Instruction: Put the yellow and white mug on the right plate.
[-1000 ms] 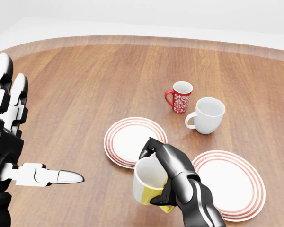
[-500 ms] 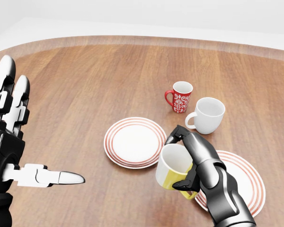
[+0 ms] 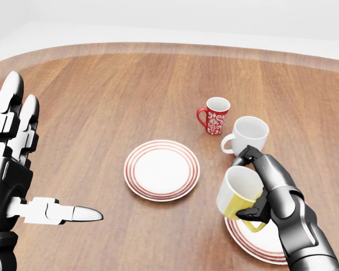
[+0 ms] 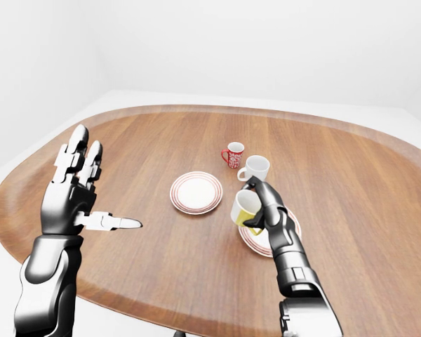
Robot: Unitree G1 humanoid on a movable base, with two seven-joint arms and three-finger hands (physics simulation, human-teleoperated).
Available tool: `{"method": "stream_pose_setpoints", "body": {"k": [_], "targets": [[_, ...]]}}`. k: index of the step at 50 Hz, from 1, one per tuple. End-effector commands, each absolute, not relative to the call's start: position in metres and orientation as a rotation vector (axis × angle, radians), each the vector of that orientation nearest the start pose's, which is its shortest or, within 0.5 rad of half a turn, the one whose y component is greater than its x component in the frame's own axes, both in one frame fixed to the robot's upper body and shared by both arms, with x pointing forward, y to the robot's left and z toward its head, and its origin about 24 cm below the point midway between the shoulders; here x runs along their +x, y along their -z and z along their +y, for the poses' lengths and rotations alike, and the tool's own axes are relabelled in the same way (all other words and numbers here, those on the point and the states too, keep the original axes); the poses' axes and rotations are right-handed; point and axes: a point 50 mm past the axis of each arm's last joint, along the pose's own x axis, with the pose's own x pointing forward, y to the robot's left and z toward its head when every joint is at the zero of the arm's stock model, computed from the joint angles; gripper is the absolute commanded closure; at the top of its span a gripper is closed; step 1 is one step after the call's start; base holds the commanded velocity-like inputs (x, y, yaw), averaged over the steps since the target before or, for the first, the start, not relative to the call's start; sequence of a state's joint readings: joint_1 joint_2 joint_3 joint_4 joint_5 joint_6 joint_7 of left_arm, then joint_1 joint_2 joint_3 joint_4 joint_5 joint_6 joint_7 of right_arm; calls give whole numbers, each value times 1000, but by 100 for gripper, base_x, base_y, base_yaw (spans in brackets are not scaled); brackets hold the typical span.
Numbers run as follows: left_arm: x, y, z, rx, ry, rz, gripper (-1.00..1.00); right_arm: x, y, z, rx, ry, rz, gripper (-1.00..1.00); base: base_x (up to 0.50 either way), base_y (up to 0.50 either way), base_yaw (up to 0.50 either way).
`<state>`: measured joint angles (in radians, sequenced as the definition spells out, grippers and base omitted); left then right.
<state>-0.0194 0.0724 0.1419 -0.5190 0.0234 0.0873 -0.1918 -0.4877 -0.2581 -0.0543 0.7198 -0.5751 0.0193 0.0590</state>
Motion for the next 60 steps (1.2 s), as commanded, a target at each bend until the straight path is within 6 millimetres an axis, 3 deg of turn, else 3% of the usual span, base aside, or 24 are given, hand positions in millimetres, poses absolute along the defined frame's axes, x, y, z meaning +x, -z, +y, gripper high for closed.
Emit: {"method": "stream_pose_setpoints", "body": {"k": [1,9,16,31,60], "targets": [[232,-157,176,166,62,-436,-100,335,-29,-229,-854,-17,293,100,0,0,0],[231,-158,177,168,60,-445,-100,335,-27,-234,-846,-6,301,100,0,0,0],[232,-155,176,168,62,-429,-100,332,-15,-251,-848,37,352,100,0,0,0],[232,-155,176,171,64,-429,-100,326,-9,-281,-871,159,452,100,0,0,0],[233,-152,174,171,69,-417,-100,305,12,-295,-888,222,552,100,0,0,0]]}}
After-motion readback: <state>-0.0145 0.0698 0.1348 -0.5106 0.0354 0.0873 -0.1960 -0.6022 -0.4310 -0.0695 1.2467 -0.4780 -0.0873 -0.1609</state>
